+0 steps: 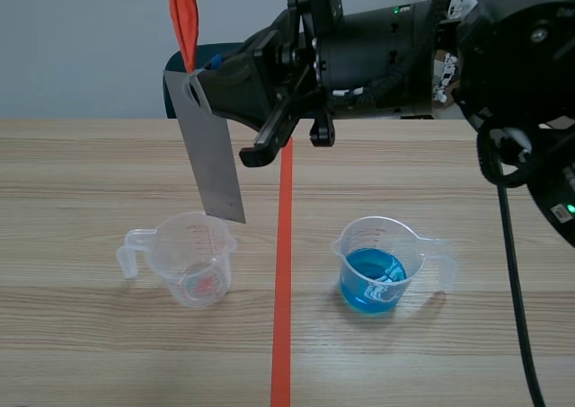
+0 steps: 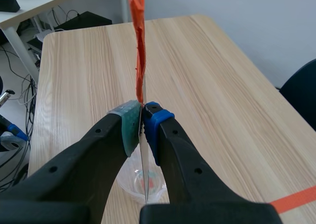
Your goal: Do the redox reaction experiment. move the plate over the left beaker
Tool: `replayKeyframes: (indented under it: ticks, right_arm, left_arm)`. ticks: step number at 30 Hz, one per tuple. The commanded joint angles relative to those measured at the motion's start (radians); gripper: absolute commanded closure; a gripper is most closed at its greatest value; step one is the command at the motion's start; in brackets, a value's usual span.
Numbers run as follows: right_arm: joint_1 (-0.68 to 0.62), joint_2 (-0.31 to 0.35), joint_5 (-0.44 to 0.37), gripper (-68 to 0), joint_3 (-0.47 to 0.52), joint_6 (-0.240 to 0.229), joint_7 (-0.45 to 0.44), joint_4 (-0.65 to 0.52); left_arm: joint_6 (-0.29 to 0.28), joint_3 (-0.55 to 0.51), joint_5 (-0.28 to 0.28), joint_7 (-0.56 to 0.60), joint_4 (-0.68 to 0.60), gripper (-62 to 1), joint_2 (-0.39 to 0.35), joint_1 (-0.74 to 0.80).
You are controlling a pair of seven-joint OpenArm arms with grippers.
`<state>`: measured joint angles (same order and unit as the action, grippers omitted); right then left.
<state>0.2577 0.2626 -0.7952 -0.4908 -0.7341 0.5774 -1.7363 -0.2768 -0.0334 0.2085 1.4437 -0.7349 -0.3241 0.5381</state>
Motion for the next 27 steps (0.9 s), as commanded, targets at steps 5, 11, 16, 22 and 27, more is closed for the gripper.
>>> replayKeyframes:
  ticks: [5, 11, 16, 22, 27]
  right_arm:
    - [0.042, -0.051, 0.05, -0.6, -0.043, -0.011, -0.037, 0.057]
    - [0.093, -0.101, 0.124, -0.6, -0.09, -0.011, -0.037, 0.086]
    - [0.1, -0.136, 0.17, -0.6, -0.116, -0.011, -0.036, 0.097]
    - [0.1, -0.155, 0.178, -0.6, -0.143, -0.011, -0.053, 0.097]
    - [0.112, -0.154, 0.097, -0.6, -0.144, -0.011, -0.064, 0.097]
  left_arm:
    - [0.002, -0.003, -0.105, 0.026, -0.012, -3.1, -0.006, 0.011]
    - [0.006, -0.003, -0.104, 0.01, -0.012, -3.2, -0.006, 0.011]
    - [0.006, -0.003, -0.104, 0.0, -0.012, -3.6, -0.007, 0.011]
    - [0.006, -0.003, -0.105, 0.004, -0.012, -40.0, -0.006, 0.011]
    - [0.006, -0.003, -0.117, 0.011, -0.012, -62.3, -0.006, 0.01]
